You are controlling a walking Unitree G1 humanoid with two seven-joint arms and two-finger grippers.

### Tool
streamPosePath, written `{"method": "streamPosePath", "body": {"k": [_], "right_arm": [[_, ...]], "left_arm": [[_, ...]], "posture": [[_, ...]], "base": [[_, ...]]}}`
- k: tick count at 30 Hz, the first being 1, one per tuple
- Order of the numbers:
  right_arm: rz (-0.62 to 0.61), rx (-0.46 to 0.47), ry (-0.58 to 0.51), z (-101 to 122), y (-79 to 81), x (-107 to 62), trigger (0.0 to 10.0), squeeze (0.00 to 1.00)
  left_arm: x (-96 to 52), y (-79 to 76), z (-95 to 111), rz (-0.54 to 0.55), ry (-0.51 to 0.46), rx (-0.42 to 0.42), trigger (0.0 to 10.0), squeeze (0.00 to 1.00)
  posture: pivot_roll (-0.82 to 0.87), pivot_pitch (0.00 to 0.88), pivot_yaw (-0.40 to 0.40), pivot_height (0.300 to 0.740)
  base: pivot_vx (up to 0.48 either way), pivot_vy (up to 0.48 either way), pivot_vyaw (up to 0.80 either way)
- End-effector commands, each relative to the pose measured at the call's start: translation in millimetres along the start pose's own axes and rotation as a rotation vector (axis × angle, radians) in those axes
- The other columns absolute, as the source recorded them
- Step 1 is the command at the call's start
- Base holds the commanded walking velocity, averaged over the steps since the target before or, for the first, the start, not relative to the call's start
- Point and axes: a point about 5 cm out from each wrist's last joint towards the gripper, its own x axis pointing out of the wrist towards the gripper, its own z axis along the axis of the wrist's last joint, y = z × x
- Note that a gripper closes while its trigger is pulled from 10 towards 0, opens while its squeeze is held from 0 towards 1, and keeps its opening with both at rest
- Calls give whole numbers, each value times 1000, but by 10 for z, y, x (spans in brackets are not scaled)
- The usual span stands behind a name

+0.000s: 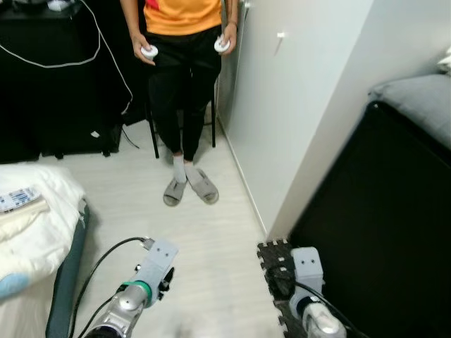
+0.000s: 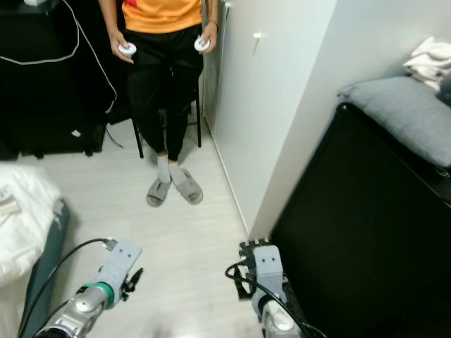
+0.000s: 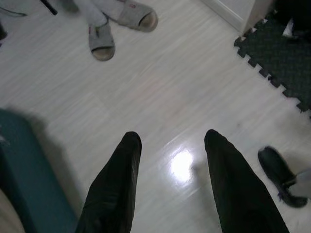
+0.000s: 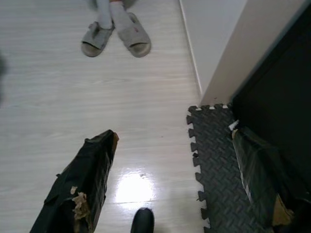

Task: Clean up the room

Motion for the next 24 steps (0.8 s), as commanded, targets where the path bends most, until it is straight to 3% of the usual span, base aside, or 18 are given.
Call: {"method": "streamPosePath", "body": {"k": [1, 24], "right_arm": [[-10, 6, 16, -33, -16, -13, 10000, 0], [-2, 5, 9, -19, -13, -8, 10000, 0]], "left_arm": [[-18, 8, -57, -1, 20, 4, 10000, 0], [-11, 6, -39, -3, 16, 11, 10000, 0]], "posture": [[20, 22, 25, 734], [22, 22, 23, 734]], "base": [[428, 0, 0], [427, 0, 0]]}}
